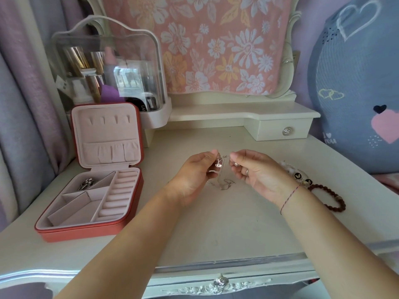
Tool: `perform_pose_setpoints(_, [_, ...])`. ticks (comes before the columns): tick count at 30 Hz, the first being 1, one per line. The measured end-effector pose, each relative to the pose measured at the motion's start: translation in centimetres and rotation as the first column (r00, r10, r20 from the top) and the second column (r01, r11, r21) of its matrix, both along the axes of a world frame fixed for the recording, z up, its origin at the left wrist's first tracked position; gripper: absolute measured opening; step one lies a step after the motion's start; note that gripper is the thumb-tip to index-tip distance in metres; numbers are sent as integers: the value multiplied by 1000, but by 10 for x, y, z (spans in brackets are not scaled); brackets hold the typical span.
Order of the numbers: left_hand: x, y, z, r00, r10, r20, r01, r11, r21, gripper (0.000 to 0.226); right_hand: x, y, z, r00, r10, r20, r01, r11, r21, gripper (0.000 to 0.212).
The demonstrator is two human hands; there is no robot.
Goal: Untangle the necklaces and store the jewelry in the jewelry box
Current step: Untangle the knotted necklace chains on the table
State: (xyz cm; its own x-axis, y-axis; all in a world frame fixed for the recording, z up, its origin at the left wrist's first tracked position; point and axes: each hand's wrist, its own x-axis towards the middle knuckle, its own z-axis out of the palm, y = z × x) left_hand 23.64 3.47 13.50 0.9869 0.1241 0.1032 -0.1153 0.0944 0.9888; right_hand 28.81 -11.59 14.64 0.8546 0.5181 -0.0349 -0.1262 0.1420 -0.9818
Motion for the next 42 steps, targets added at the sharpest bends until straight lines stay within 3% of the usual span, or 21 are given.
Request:
perform_pose_setpoints(4, [2, 0, 0, 999, 35, -16, -36, 997, -65, 26, 2, 1, 0, 999, 33, -26, -31, 995, 96, 6])
perform_pose_setpoints(8, [1, -1, -2, 999, 25, -31, -24, 999, 38, 23, 1, 2, 2, 999, -16, -35, 22, 986, 166, 25])
perform_pose_setpoints(12, [-1, -3, -1, 1000, 16, -12, -14, 990, 139, 20, 1, 1, 2, 998, -62, -21, 64, 991, 114, 24])
perform_pose_setpoints(16, [-2, -4, -1, 999, 27, 28, -33, 974, 223, 25, -2, 0, 2, 998, 7, -60, -2, 997, 78, 13])
perform_pose_setpoints(20, [-1, -4, -2, 999, 18, 43, -28, 967, 254, 26, -2, 0, 0, 997, 81, 13, -81, 997, 2, 9])
perform_pose_setpoints(28, [-2, -4, -1, 998, 22, 61, -38, 960, 278, 28, 3, 2, -6, 998, 24, 51, -19, 996, -89, 1])
perform_pose_setpoints(36, [-7, -5, 2, 998, -59, -6, 56, 921, 385, 22, 1, 6, -7, 985, -76, 154, 92, 991, -98, 11])
perform_pose_setpoints(39, [-5, -5, 0, 1000, -9, 2, 8, 905, 425, 20, -1, 6, -7, 979, -44, 199, 63, 994, -89, 11])
perform_pose_setpoints(42, [-4, -5, 0, 994, 74, 80, -97, 934, 344, 11, -1, 6, -6, 972, -28, 231, 48, 996, -79, 16])
